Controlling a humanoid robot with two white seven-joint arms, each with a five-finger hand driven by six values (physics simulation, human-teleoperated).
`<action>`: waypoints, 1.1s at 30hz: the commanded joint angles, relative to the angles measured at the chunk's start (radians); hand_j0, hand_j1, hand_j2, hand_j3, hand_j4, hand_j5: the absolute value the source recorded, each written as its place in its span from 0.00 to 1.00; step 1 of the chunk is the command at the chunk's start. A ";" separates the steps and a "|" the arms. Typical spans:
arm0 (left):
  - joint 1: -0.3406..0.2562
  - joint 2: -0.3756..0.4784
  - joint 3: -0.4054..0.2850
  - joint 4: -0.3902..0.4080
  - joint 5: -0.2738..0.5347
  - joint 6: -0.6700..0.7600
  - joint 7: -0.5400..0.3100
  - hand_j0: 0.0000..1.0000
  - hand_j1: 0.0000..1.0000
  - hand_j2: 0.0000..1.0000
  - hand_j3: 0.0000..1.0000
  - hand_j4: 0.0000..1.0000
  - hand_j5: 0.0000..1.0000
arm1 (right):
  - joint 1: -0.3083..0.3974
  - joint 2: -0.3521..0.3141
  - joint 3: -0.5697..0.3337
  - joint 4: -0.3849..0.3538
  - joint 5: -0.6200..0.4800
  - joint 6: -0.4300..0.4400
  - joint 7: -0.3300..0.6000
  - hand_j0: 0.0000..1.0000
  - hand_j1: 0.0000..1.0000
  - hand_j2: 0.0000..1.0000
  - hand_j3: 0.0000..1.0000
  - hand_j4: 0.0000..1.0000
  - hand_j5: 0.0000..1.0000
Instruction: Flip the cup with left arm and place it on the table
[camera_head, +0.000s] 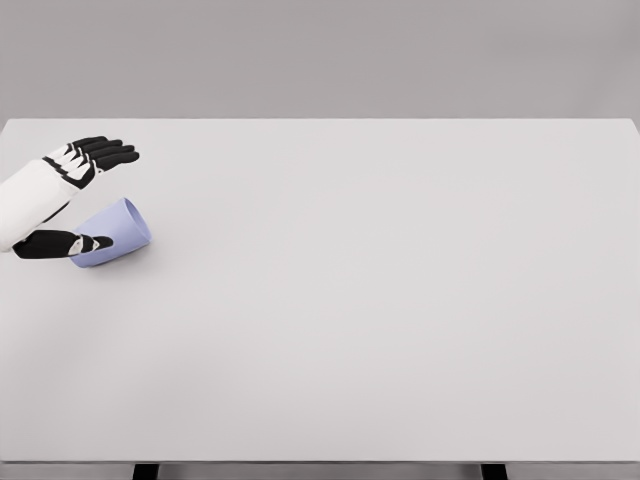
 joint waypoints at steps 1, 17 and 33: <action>0.000 0.001 -0.001 0.000 0.005 0.001 0.000 1.00 1.00 1.00 1.00 1.00 1.00 | 0.000 0.000 -0.001 -0.001 -0.003 0.002 0.000 1.00 1.00 1.00 1.00 1.00 1.00; -0.011 0.002 0.007 -0.009 0.007 0.001 0.012 1.00 1.00 1.00 1.00 1.00 1.00 | 0.003 0.000 -0.001 -0.001 0.000 0.001 0.000 1.00 1.00 1.00 1.00 1.00 1.00; -0.110 -0.019 0.072 -0.060 0.435 0.456 -0.484 0.98 0.98 0.98 0.98 0.98 0.98 | 0.003 0.000 -0.001 -0.001 0.000 0.001 0.000 1.00 1.00 1.00 1.00 1.00 1.00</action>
